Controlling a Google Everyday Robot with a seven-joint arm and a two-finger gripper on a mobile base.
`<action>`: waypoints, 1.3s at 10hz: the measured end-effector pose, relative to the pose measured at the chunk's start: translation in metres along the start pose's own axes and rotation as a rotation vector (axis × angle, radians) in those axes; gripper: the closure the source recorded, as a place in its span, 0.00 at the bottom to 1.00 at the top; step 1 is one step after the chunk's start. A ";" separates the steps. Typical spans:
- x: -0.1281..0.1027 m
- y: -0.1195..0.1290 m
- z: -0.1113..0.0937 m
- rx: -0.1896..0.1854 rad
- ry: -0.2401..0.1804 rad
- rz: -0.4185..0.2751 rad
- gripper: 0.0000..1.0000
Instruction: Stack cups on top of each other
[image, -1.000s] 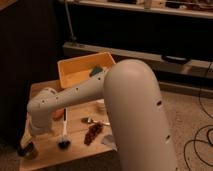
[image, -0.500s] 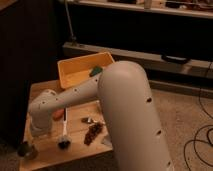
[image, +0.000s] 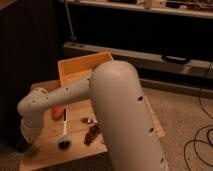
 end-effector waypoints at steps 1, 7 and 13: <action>-0.003 0.011 -0.008 0.003 -0.002 -0.016 1.00; 0.009 0.008 -0.131 0.060 -0.117 0.073 1.00; 0.054 -0.085 -0.245 0.203 -0.297 0.277 1.00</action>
